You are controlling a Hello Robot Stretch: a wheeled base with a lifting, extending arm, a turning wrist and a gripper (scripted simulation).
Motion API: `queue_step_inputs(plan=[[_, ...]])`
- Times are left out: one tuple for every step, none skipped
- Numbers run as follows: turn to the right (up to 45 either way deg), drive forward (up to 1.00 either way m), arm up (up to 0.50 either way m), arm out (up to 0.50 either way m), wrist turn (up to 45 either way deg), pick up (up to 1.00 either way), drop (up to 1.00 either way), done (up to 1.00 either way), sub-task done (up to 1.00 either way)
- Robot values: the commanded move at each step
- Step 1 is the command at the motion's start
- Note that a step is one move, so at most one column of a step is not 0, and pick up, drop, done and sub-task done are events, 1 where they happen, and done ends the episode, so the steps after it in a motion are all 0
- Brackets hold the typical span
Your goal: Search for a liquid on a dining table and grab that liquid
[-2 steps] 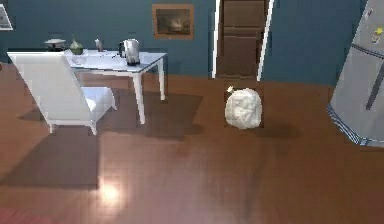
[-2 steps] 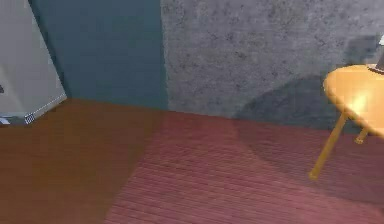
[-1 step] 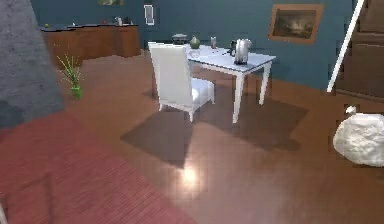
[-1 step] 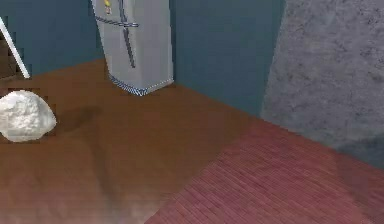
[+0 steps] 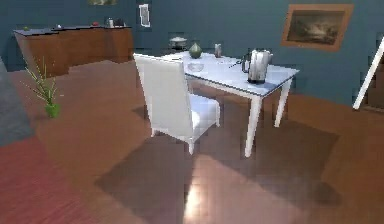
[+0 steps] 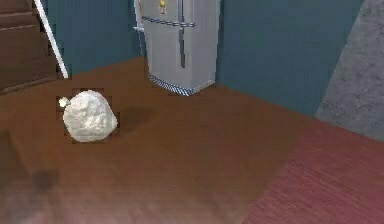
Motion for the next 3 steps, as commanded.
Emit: queue_step_inputs(plan=[[-30.0,0.00,0.00,0.00,0.0,0.00,0.00,0.00,0.00],[0.0,1.00,0.00,0.00,0.0,0.00,0.00,0.00,0.00],[-3.0,0.00,0.00,0.00,0.0,0.00,0.00,0.00,0.00]])
